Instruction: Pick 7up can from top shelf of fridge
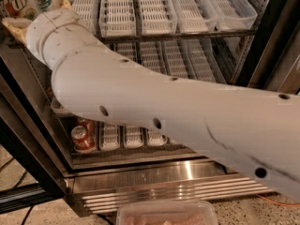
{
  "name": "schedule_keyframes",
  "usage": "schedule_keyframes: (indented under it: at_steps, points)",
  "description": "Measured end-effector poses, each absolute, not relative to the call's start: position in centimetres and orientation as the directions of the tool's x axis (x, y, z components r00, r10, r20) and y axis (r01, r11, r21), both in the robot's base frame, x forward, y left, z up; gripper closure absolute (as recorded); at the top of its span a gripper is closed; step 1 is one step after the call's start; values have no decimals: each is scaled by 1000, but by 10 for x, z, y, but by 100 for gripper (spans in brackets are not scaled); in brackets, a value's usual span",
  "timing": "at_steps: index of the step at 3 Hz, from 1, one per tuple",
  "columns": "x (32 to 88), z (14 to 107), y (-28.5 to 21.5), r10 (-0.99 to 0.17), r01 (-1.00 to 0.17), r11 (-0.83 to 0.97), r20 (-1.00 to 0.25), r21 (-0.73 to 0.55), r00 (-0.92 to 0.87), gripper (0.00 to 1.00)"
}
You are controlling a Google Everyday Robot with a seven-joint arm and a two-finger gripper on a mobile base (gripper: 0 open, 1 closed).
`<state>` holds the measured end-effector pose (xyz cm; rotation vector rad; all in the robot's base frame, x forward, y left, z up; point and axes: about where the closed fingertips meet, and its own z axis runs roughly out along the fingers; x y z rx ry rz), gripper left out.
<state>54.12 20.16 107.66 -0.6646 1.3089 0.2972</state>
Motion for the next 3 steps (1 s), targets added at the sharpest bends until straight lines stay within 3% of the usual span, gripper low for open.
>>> schedule_keyframes:
  at_steps: [2,3]
  points:
    - [541,1077,202,-161,-557,781,-953,-282,256,0]
    - [541,1077,202,-161,-557,781,-953,-282,256,0]
